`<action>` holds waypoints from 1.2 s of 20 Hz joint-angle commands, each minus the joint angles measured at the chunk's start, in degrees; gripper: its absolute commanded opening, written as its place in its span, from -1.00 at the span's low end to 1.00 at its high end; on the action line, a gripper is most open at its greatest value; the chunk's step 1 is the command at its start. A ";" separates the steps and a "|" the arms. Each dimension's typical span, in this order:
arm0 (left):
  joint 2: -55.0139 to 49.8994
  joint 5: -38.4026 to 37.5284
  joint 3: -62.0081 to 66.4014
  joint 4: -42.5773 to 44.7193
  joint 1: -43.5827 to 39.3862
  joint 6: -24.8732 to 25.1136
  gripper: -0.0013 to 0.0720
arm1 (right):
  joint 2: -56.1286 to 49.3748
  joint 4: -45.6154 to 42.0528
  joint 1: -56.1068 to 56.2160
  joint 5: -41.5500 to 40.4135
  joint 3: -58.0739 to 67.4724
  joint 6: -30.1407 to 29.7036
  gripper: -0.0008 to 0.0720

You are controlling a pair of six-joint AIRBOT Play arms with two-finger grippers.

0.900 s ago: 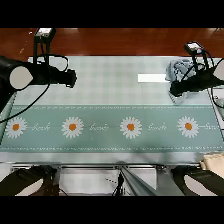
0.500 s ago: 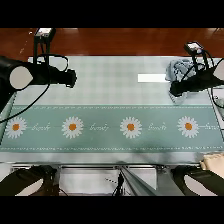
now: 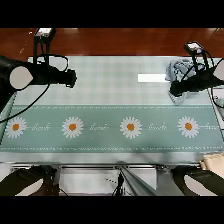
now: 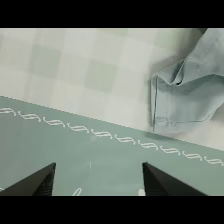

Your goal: Fold the shirts.

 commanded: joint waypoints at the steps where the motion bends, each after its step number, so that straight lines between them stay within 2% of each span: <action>1: -0.02 0.37 -0.02 -0.02 -0.02 -0.02 1.00 | -0.11 2.23 0.07 -2.54 0.02 0.24 0.68; 4: -0.02 3.67 -0.02 -0.74 -0.02 0.02 1.00 | -0.11 6.60 0.09 -10.10 0.02 0.33 0.68; 6: -0.02 6.21 -0.02 -0.70 -0.02 0.00 1.00 | -0.17 2.58 0.02 -18.86 0.02 1.14 0.67; 8: 0.00 11.13 -0.02 -0.70 -0.02 0.02 1.00 | -0.70 -9.42 -0.31 -31.06 0.04 9.03 0.67; 10: 0.00 14.29 0.00 -0.66 -0.02 0.04 1.00 | -2.38 -18.32 -3.89 -39.78 0.04 20.96 0.67; 12: -0.02 14.32 -0.02 -0.61 0.00 0.04 1.00 | -5.18 -18.93 -10.80 -41.81 0.04 31.74 0.67; 13: -0.02 14.25 -0.02 -0.63 0.31 0.04 1.00 | -6.78 -18.34 -14.16 -41.46 0.04 34.32 0.67; 16: 0.00 12.44 -0.02 -0.66 0.35 0.02 1.00 | -11.93 -10.21 -23.04 -38.40 0.04 33.55 0.68; 19: -0.02 10.91 -0.02 -0.61 0.35 0.07 1.00 | -16.92 1.46 -27.10 -36.81 0.04 22.53 0.68; 21: -0.02 10.62 -0.02 -0.35 0.46 0.07 1.00 | -20.17 3.26 -26.97 -37.38 0.04 17.84 0.68; 24: -0.02 10.64 -0.02 -0.17 0.46 0.72 1.00 | -24.61 4.83 -26.58 -41.31 0.04 17.62 0.68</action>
